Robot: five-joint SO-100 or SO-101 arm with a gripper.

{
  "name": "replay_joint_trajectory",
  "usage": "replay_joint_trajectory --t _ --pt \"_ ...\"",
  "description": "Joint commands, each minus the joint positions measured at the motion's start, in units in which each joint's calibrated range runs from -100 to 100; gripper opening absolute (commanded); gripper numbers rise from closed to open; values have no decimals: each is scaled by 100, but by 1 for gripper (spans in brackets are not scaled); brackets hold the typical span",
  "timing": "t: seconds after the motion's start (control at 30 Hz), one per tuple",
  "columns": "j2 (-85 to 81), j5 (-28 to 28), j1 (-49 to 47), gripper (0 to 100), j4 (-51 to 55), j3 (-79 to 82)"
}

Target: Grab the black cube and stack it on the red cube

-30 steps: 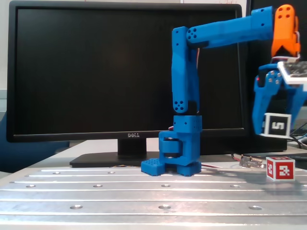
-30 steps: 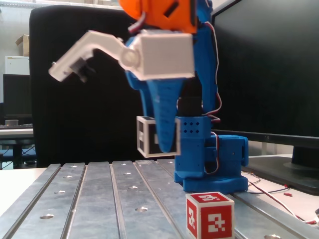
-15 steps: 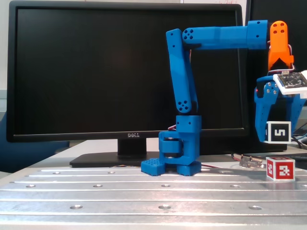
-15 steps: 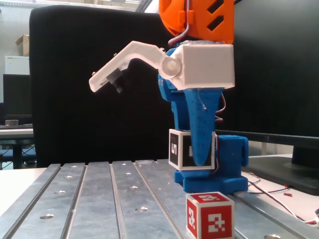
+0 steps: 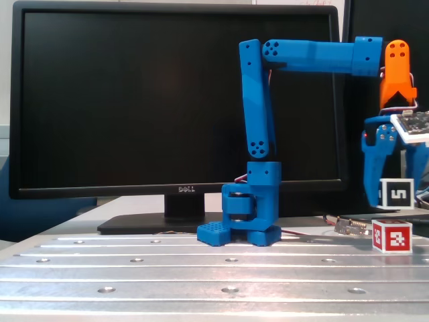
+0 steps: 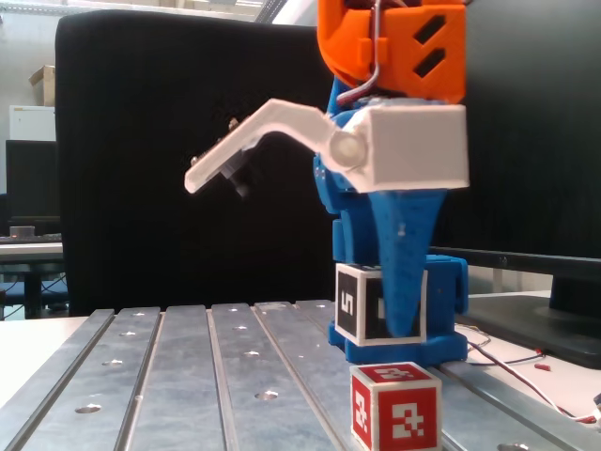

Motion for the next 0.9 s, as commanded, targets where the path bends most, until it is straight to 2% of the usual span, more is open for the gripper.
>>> replay_joint_trajectory --t 0.0,0.87 --pt "-16 -31 4 19 -127 -43" --pt "-100 -241 -151 19 -272 355"
